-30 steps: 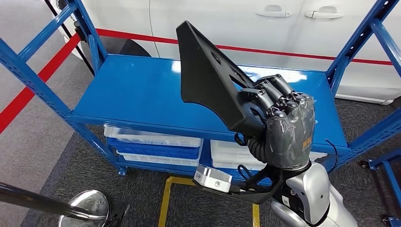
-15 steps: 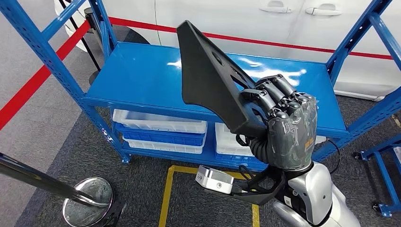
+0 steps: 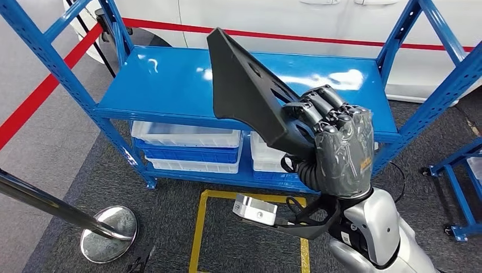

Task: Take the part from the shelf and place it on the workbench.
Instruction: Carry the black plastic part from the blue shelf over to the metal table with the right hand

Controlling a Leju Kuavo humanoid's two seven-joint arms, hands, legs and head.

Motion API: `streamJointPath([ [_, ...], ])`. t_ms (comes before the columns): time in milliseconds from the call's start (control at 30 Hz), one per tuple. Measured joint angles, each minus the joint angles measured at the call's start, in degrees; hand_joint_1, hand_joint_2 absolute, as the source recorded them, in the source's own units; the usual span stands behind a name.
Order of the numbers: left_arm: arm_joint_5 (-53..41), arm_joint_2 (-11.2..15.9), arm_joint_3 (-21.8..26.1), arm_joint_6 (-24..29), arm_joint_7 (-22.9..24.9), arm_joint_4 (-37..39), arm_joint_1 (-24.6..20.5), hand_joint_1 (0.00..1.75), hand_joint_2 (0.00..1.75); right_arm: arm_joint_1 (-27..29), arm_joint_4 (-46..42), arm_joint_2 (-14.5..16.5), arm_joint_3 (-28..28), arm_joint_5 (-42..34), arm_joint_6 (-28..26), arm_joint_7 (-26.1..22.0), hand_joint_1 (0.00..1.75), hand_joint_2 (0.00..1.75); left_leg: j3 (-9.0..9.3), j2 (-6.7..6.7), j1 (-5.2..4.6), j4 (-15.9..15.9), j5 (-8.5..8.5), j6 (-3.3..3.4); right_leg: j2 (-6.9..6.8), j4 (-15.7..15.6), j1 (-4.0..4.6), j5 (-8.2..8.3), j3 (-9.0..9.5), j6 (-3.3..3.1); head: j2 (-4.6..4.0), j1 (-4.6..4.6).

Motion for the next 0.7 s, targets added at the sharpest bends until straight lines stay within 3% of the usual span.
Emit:
streamJointPath([
  [67,0.01,0.15,0.16,-0.05,-0.11,-0.01,-0.05,0.00,1.75,-0.58,-0.01,-0.01,0.00,-0.88,1.05,0.11,1.75,1.75,4.81,-2.07,-0.02,-6.57,1.68,0.92,1.07,0.87,0.05,0.54,-1.46,0.32,0.00,0.03],
  [133,0.01,0.33,0.34,-0.10,-0.32,-0.01,-0.01,0.00,1.75,-1.44,-0.06,0.00,0.00,-1.71,2.67,0.36,1.75,1.75,8.08,-4.21,-0.12,-12.27,1.01,1.51,2.03,1.19,-0.22,1.40,-2.41,0.98,0.00,-0.01],
  [167,-0.02,0.50,0.42,-0.26,-0.46,-0.01,0.02,0.00,1.75,-2.05,-0.03,0.34,0.03,-1.89,3.98,0.78,1.75,1.75,8.62,-4.49,-0.21,-13.48,0.78,1.58,2.55,1.01,-0.43,2.00,-2.76,1.39,0.00,-0.06],
  [233,-0.41,0.93,0.57,-1.18,-0.66,0.02,0.03,0.00,1.75,-3.57,1.24,3.01,0.55,-0.95,6.73,2.73,1.75,1.75,8.64,-2.94,-0.11,-14.83,1.71,1.57,3.52,0.48,-0.54,2.87,-3.32,2.13,0.00,-0.18],
  [300,-1.37,1.53,0.67,-2.37,-0.60,0.05,-0.18,0.00,1.75,-5.42,4.04,7.45,1.74,0.94,8.06,5.28,1.75,1.75,8.35,-1.14,0.32,-16.07,2.87,2.09,2.12,2.29,-0.26,0.48,-4.41,2.50,0.00,-0.03],
  [367,-2.31,1.80,0.68,-2.60,-0.31,0.07,-0.44,0.00,1.75,-6.76,6.43,10.46,2.93,1.84,7.71,6.69,1.75,1.75,7.51,0.32,0.43,-16.32,3.64,2.50,-0.29,8.32,-0.48,-4.72,-6.01,2.84,0.00,0.15],
  [400,-2.60,1.83,0.68,-2.40,-0.21,0.07,-0.50,0.00,1.75,-7.13,7.23,11.25,3.37,1.90,7.41,7.05,1.75,1.75,6.99,0.96,0.45,-16.15,3.94,2.46,-0.80,11.89,-0.76,-6.48,-6.66,3.11,0.00,0.17],
  [433,-2.79,1.83,0.69,-2.17,-0.23,0.07,-0.51,0.00,1.75,-7.37,7.79,11.62,3.60,1.85,7.19,7.30,1.75,1.75,6.40,1.57,0.51,-15.89,4.24,2.34,-0.99,14.68,-1.02,-6.85,-6.92,3.41,0.00,0.19],
  [500,-3.10,1.83,0.69,-2.11,-0.52,0.07,-0.51,0.00,1.75,-7.61,8.64,11.96,3.79,1.74,6.94,7.71,1.75,1.75,5.00,2.72,0.69,-15.13,4.79,1.93,-1.28,15.61,-1.44,-3.94,-5.42,3.98,0.00,0.20],
  [533,-3.22,1.84,0.68,-2.25,-0.70,0.07,-0.52,0.00,1.75,-7.69,8.93,12.03,3.80,1.65,6.91,7.87,1.75,1.75,4.27,3.22,0.81,-14.60,4.99,1.68,-1.80,13.33,-1.57,-2.08,-3.33,4.18,0.00,0.19],
  [567,-3.31,1.89,0.68,-2.41,-0.83,0.07,-0.52,0.00,1.75,-7.75,9.09,12.10,3.80,1.52,6.89,7.99,1.75,1.75,3.62,3.66,0.81,-14.07,5.16,1.39,-2.76,9.76,-1.47,-1.55,-0.72,4.32,0.00,0.20],
  [633,-3.45,1.97,0.68,-2.59,-0.98,0.07,-0.50,0.00,1.75,-7.79,9.23,12.33,3.80,1.16,6.81,8.23,1.75,1.75,2.91,4.46,0.72,-13.42,5.67,0.64,-4.34,2.73,-0.91,-2.94,3.68,3.76,0.00,0.16],
  [700,-3.97,1.96,0.66,-2.50,-1.07,0.07,-0.48,0.00,1.75,-7.59,9.09,11.90,3.75,0.52,6.71,8.38,1.75,1.75,2.76,5.30,0.69,-13.70,6.67,-0.25,-4.22,-0.02,-0.33,-3.77,4.39,2.56,0.00,0.13],
])
